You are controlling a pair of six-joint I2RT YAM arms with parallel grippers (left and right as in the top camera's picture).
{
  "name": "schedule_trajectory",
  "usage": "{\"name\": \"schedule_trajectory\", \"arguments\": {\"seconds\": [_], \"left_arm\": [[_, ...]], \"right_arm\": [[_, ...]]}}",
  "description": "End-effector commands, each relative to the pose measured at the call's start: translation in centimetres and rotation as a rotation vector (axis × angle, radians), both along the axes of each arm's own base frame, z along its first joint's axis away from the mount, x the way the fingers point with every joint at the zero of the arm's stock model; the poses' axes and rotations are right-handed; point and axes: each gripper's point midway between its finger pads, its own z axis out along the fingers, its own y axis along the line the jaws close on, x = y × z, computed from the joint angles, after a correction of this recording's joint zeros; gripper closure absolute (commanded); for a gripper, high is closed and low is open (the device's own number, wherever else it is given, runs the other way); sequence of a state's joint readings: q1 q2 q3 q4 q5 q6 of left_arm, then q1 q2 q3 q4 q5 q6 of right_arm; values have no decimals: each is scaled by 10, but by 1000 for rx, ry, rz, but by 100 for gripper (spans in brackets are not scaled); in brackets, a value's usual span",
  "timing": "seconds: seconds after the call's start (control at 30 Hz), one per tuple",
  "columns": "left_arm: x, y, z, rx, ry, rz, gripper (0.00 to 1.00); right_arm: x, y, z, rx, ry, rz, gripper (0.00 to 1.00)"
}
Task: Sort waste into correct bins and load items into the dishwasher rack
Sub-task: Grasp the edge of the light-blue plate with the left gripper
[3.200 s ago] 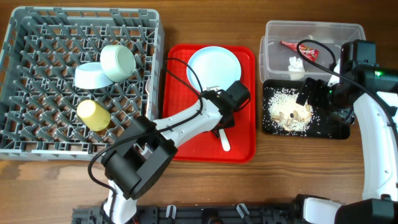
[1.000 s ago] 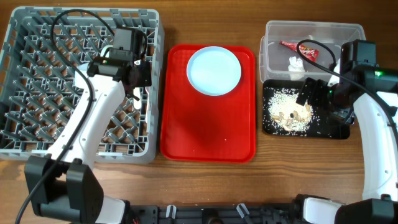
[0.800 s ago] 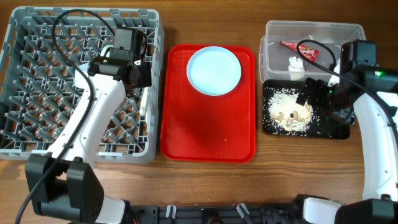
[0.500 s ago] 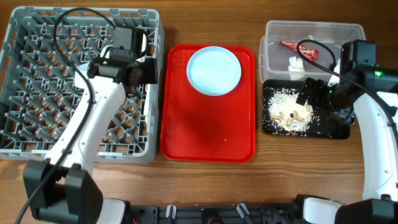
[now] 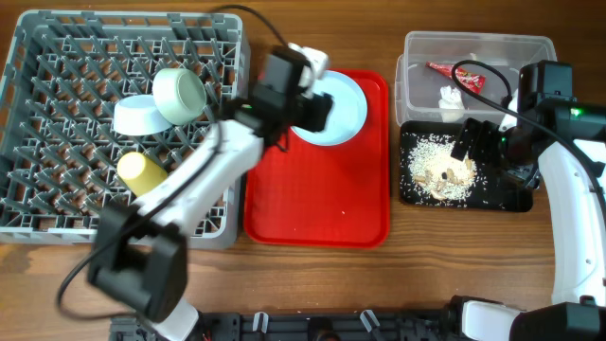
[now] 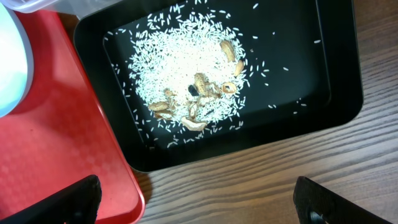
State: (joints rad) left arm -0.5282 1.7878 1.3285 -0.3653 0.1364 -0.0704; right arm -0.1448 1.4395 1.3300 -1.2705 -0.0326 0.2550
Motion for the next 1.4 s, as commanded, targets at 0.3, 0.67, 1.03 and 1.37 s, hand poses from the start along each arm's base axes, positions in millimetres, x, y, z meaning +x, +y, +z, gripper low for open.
{"name": "schedule_trajectory", "arguments": {"seconds": [0.3, 0.67, 1.03, 1.37], "left_arm": [[-23, -45, -121, 290, 15, -221, 39], [-71, -6, -157, 435, 265, -234, 84], [-82, 3, -161, 454, 327, -207, 96], [-71, -15, -100, 361, 206, -187, 96]], "right_arm": [[-1, 1, 3, 0, -10, 19, 0], [-1, 1, 3, 0, -9, 19, 0], [-1, 1, 3, 0, -9, 19, 0], [-2, 1, 3, 0, -8, 19, 0]]}}
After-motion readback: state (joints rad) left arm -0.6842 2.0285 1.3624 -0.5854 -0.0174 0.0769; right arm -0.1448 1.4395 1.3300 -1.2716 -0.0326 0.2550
